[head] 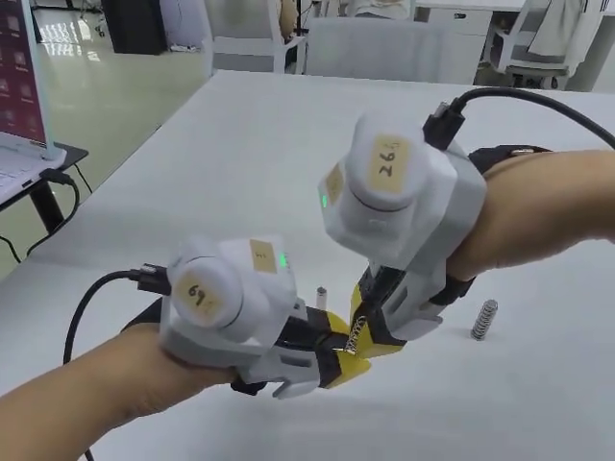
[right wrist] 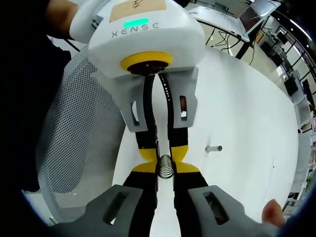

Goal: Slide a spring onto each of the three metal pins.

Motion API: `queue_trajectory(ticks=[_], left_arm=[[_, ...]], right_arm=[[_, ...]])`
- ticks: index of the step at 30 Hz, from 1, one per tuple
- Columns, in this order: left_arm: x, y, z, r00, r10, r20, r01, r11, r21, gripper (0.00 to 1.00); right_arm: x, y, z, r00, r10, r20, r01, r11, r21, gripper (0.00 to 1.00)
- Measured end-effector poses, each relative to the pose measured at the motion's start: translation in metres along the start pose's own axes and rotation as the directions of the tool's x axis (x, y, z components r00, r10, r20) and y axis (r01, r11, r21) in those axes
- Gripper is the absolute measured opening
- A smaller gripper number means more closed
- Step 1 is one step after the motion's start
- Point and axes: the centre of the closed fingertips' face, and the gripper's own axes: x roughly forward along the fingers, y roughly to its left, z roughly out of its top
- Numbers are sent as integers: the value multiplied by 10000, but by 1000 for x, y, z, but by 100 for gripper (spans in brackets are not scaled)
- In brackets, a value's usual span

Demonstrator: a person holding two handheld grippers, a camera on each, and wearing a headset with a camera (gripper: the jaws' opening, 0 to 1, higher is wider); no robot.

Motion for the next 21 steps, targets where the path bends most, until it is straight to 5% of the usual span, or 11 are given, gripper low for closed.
queue_trajectory(ticks=[21], left_arm=[[-19, 12, -6, 9993, 362, -45, -364, 9971, -671, 21]], right_arm=[[-2, -11, -5, 9996, -276, -11, 276, 9995, 183, 9]])
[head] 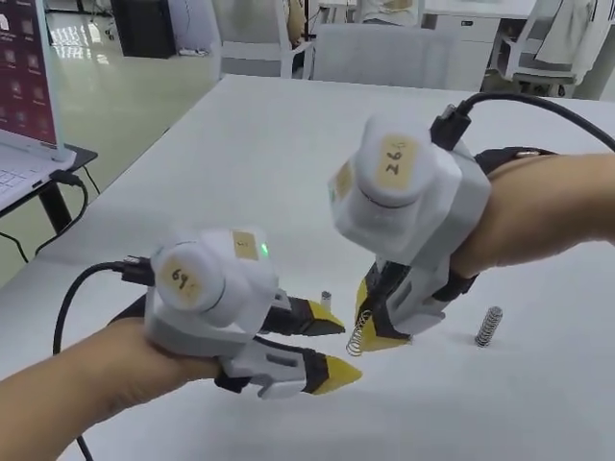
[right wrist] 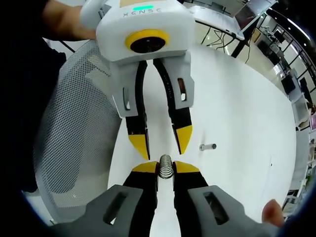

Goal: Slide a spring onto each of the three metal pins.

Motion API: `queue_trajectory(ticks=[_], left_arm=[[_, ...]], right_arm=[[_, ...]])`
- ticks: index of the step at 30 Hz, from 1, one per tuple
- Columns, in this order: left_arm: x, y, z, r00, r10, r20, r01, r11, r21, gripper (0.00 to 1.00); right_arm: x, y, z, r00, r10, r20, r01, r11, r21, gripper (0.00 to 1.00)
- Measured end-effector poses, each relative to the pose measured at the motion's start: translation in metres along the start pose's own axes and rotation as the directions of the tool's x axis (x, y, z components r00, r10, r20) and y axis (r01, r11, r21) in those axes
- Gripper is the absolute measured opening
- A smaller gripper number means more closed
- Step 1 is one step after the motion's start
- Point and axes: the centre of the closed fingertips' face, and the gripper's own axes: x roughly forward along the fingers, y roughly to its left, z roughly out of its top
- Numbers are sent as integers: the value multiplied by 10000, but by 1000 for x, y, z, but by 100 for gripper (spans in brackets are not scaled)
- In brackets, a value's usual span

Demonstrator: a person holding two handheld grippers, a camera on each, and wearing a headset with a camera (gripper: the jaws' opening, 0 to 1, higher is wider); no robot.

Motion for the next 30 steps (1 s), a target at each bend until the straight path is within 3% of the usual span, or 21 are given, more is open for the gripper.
queue_trajectory(ticks=[18, 25, 30], left_arm=[[-33, 27, -18, 9929, 1191, 75, -1182, 9901, -760, 33], [-41, 34, -19, 9862, 1565, 536, -1471, 9779, -1488, 36], [-41, 38, -18, 9800, 1820, 808, -1648, 9690, -1840, 39]], right_arm=[[2, -10, -4, 10000, -78, -15, 78, 9999, 124, 9], [0, -19, -4, 9998, -177, 23, 176, 9996, 210, 9], [-7, -34, -5, 9988, -497, 8, 497, 9983, 317, 9]])
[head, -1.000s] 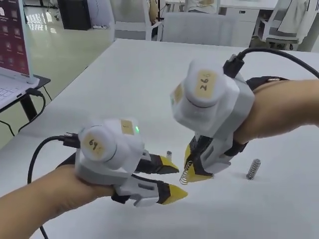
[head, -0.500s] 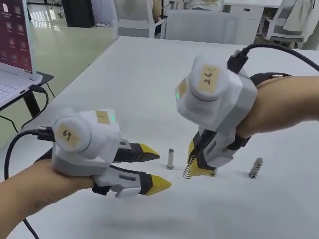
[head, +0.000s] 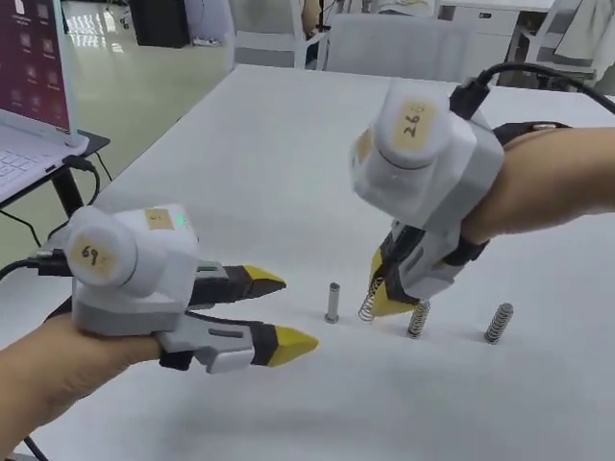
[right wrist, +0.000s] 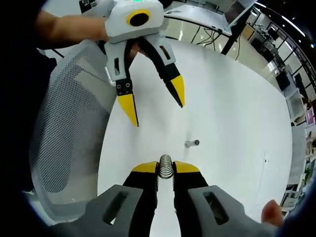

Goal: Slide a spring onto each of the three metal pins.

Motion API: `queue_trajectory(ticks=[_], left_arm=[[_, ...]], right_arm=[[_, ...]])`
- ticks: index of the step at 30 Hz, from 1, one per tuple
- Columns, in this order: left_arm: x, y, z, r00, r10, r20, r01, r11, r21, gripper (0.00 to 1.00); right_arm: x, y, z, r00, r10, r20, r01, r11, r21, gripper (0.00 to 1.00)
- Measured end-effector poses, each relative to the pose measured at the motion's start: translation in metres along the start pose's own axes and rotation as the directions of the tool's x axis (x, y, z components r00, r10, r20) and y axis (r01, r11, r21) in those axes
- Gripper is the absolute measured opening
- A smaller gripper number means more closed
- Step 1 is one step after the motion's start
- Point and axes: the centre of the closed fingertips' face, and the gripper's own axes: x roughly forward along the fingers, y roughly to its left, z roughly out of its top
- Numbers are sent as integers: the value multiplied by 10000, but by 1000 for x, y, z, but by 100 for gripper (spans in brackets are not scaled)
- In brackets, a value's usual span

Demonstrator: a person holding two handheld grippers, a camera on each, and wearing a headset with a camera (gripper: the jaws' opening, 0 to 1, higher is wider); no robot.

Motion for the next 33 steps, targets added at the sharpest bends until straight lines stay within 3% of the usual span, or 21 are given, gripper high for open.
queue_trajectory(ticks=[10, 15, 23, 33], left_arm=[[3, 1, -13, 9994, 139, -305, -140, 9999, -53, 46], [3, 1, -18, 9991, 149, -388, -156, 9998, -159, 50], [3, -1, -23, 9989, 105, -463, -115, 9997, -227, 53], [4, -3, -26, 9985, 60, -549, -73, 9997, -231, 56]], right_arm=[[-2, -26, 5, 9992, -395, -92, 395, 9992, -29, 9], [3, -36, 12, 9994, -354, -24, 354, 9993, -80, 9], [14, -51, 19, 9989, -344, -317, 337, 9992, -237, 9], [29, -52, 21, 9976, -161, -678, 138, 9994, -332, 9]])
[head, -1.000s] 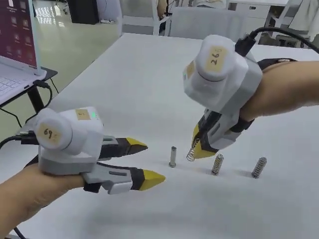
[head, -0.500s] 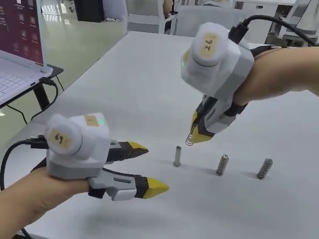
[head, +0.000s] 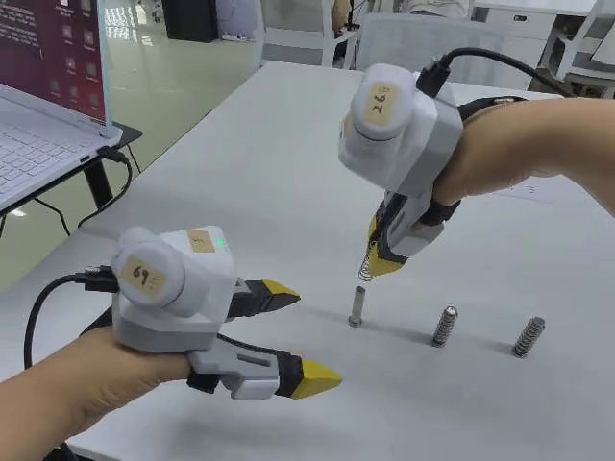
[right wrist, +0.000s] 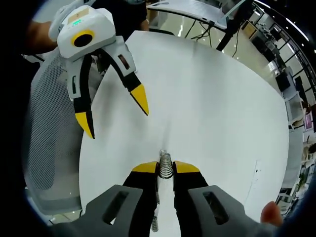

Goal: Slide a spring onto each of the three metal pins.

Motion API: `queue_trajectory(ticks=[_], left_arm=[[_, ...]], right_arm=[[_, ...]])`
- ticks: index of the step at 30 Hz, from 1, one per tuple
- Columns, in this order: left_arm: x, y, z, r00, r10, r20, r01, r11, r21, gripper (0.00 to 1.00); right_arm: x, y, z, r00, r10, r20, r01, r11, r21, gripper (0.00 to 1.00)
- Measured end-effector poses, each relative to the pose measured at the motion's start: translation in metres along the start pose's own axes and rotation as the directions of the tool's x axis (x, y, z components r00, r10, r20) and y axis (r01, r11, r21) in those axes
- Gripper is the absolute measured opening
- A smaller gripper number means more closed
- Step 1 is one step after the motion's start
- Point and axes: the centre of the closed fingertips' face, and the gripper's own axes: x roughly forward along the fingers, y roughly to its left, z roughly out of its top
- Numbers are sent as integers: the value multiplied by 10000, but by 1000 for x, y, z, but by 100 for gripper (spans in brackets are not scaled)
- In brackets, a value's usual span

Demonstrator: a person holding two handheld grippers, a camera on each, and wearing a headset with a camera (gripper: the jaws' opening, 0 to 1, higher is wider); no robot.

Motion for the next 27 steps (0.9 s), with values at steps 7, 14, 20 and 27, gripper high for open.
queue_trajectory(ticks=[7, 14, 20, 27], left_arm=[[0, -1, 1, 10000, 18, 16, -18, 10000, 15, 58], [-1, 0, 1, 9999, 128, 31, -128, 9999, -20, 61], [-1, 2, 2, 9997, 186, 149, -186, 9998, -13, 62], [-1, 1, 3, 9995, 148, 275, -152, 9998, 149, 62]], right_arm=[[7, 2, -3, 9996, 139, -255, -138, 9999, 33, 9], [11, 2, -3, 9991, 233, -361, -233, 9997, 23, 9], [19, -3, -9, 9978, 291, -593, -290, 9996, 16, 9], [22, -4, -9, 9976, 363, -594, -362, 9993, 32, 9]])
